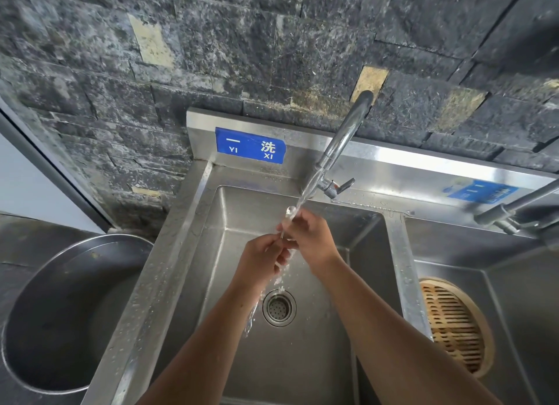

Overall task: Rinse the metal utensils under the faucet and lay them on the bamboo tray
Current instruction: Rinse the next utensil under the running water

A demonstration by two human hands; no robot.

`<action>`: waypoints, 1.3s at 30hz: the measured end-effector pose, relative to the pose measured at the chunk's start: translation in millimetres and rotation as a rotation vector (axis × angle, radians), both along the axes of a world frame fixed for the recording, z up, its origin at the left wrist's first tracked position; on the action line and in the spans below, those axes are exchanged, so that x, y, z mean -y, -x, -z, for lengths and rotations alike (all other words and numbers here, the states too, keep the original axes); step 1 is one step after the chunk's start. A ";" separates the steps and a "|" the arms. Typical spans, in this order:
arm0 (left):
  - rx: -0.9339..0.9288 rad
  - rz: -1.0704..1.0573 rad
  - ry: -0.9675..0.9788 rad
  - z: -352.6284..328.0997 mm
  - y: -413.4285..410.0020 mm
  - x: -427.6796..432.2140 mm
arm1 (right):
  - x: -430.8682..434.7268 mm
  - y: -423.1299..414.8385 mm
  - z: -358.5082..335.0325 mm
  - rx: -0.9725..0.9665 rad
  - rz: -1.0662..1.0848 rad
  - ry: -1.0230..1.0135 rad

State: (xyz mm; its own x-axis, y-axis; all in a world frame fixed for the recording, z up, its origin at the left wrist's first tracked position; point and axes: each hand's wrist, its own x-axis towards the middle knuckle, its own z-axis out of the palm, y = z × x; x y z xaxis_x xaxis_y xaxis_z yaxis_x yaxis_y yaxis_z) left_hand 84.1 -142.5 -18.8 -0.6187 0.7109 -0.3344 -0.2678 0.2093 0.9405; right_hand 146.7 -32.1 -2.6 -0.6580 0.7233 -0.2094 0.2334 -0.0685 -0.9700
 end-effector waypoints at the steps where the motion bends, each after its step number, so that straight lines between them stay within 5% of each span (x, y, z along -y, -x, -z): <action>1: 0.004 0.003 -0.018 -0.2 0.1 -0.5 | -1.3 -0.4 0.6 0.003 0.007 -0.013; 21: 0.050 0.062 -0.083 14.8 -13.9 6.3 | -25.5 6.9 -10.2 0.013 0.215 0.030; 39: -0.002 0.245 0.086 33.7 -169.4 -126.2 | -187.0 -153.8 23.7 0.124 0.178 0.040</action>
